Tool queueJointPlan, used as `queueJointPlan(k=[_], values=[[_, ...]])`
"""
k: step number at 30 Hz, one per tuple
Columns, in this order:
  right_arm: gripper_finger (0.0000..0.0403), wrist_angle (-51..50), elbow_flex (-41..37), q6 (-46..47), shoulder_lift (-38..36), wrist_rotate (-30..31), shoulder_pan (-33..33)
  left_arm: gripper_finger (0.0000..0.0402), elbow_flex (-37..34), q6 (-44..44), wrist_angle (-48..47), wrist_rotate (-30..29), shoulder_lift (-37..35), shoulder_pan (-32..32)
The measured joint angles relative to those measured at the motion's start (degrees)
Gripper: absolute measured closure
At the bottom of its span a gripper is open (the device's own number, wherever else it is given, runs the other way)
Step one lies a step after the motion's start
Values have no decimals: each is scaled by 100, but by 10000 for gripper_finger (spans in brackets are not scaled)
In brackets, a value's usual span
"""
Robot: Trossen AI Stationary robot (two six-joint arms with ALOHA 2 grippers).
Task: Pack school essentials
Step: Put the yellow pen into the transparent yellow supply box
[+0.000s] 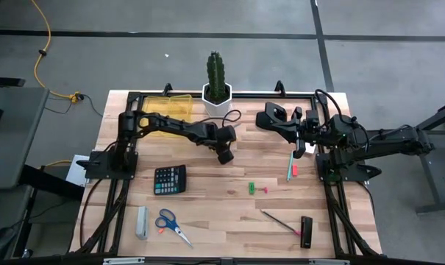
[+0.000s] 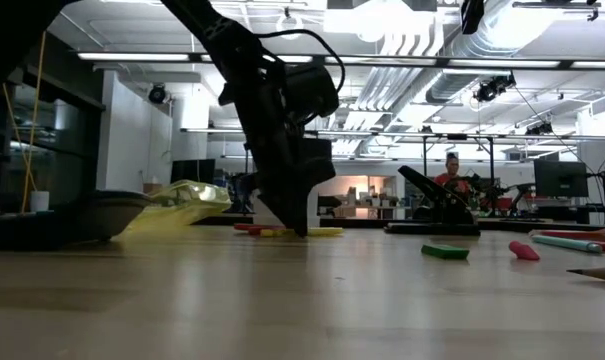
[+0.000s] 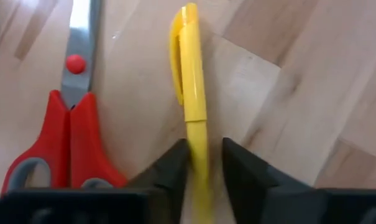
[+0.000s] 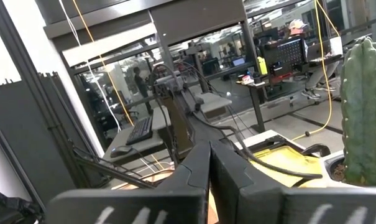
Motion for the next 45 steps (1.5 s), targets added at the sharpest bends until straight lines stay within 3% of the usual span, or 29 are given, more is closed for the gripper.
queueJointPlan(k=[3,7,13,22,27,37,45], values=[[402,1,0,0,0,39,0,388,-21,127,-36,54,-76,-16],[402,0,0,0,0,40,0,382,-43,181,-149,100,-192,-24],[402,-32,0,0,0,42,0,396,-43,504,-117,669,-685,-24],[402,-43,-2,0,2,44,0,397,-132,715,122,852,-2191,-89],[402,-87,-2,0,2,46,0,397,-896,646,1277,862,-3375,-179],[402,-217,-2,0,8,49,0,398,-3169,1,4368,875,-5760,-495],[402,-217,-2,-105,9,49,0,398,-3856,-111,4687,843,-6861,-675]])
